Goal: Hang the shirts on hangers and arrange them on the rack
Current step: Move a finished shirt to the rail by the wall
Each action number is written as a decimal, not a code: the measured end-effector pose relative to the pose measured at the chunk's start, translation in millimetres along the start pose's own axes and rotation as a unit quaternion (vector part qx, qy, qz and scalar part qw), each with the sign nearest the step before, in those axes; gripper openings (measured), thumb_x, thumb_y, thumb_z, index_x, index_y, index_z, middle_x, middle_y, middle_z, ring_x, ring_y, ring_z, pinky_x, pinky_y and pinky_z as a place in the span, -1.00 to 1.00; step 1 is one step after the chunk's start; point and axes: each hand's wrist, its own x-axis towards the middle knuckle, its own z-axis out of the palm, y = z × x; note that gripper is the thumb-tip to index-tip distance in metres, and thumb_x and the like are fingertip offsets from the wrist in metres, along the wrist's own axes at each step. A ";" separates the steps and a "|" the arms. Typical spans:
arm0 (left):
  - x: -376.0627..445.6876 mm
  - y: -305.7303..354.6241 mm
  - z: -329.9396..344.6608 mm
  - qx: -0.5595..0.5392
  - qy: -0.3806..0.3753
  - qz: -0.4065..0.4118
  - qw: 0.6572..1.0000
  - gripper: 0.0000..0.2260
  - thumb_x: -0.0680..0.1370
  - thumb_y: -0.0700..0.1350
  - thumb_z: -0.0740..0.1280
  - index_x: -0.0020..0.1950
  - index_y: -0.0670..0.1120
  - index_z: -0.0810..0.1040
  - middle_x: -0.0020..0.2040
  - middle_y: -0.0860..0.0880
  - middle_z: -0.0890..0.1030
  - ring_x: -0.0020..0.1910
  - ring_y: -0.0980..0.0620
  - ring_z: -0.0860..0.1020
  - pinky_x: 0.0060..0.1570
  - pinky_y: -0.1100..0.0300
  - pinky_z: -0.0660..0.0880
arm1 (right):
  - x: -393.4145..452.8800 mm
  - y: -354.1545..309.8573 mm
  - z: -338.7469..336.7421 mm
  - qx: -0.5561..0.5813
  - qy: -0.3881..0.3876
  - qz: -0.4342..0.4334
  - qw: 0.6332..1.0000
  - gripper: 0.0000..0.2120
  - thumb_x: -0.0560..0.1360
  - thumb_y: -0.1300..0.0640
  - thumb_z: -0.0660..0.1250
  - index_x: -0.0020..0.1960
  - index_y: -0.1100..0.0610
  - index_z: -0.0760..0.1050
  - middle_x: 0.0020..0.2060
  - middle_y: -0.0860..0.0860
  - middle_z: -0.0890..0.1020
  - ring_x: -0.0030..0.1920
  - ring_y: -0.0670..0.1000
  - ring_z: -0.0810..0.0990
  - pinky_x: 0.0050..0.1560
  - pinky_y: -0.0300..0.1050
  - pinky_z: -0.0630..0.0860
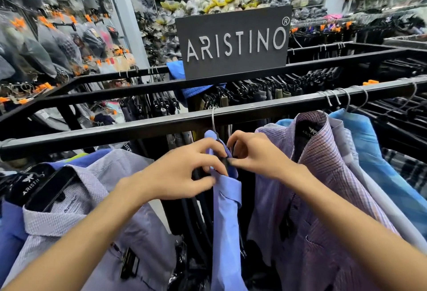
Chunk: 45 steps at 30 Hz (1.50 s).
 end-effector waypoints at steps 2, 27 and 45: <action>2.1 0.7 -1.7 0.083 -0.039 0.033 0.995 -0.89 0.56 0.01 0.37 0.07 0.11 0.63 0.14 0.21 0.49 -0.05 0.19 0.54 -0.06 0.05 0.54 | 1.2 -2.7 2.5 -0.046 0.016 -0.019 0.999 -0.76 0.39 0.13 0.54 -0.01 0.09 0.55 -0.35 -0.08 0.62 -0.28 -0.09 0.59 -0.16 -0.10 0.53; -58.7 84.9 103.0 -0.165 0.304 -0.330 0.878 -0.58 0.41 -0.12 0.59 0.07 0.17 0.43 0.06 0.16 0.55 -0.10 0.21 0.60 -0.19 0.43 0.48 | -126.4 -41.1 54.4 0.176 0.194 -0.004 0.965 -0.85 0.52 0.22 0.38 0.08 0.17 0.52 -0.03 -0.05 0.53 -0.03 0.01 0.54 0.02 -0.13 0.47; -186.5 138.4 202.3 -0.190 0.169 -0.407 0.877 -0.87 0.58 -0.15 0.42 -0.15 -0.09 0.56 -0.36 0.11 0.59 -0.37 0.25 0.54 -0.32 0.42 0.39 | -258.0 -77.2 114.7 0.117 -0.129 -0.002 0.985 -0.86 0.62 0.07 0.34 0.08 0.11 0.61 -0.08 -0.02 0.66 -0.07 -0.15 0.54 0.03 -0.40 0.40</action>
